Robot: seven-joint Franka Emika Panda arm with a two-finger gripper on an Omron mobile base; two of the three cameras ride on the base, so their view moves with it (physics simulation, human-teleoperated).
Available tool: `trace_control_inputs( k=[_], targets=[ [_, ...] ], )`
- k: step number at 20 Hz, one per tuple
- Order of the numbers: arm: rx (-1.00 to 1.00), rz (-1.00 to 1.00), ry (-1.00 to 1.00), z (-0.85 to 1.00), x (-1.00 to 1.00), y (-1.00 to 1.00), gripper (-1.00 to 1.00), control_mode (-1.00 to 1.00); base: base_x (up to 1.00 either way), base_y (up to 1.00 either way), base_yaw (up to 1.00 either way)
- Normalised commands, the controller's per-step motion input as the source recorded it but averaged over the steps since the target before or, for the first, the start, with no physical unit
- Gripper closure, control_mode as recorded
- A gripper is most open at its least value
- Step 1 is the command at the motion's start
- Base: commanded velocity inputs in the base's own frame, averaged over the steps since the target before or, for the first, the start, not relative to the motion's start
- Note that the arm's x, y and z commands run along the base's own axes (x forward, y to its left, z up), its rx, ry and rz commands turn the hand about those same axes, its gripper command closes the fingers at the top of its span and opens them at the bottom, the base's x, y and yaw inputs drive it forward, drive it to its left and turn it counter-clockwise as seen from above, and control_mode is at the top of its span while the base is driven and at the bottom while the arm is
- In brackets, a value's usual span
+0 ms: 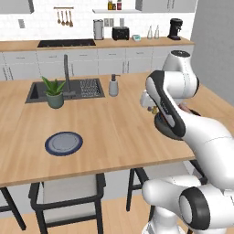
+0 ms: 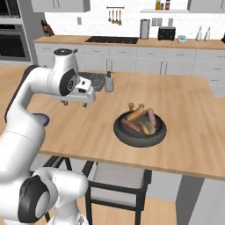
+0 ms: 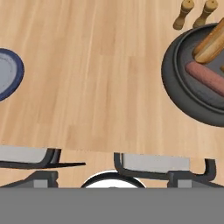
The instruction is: Place one bun and one sausage from the bowl on each plate.
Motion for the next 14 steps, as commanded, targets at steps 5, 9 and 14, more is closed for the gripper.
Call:
trace_control_inputs(
  k=[5, 9, 14],
  targets=[
    [0.00, -0.01, 0.01, 0.00, 0.20, -0.27, -1.00, -1.00, 0.20, 0.00, -0.01],
    [0.00, -0.11, 0.00, -0.07, 0.00, -1.00, -1.00, -1.00, 0.00, 0.00, 0.00],
    [-0.01, -0.05, 0.02, -0.35, 0.16, -1.00, -1.00, -1.00, 0.00, 0.00, 0.00]
  ],
)
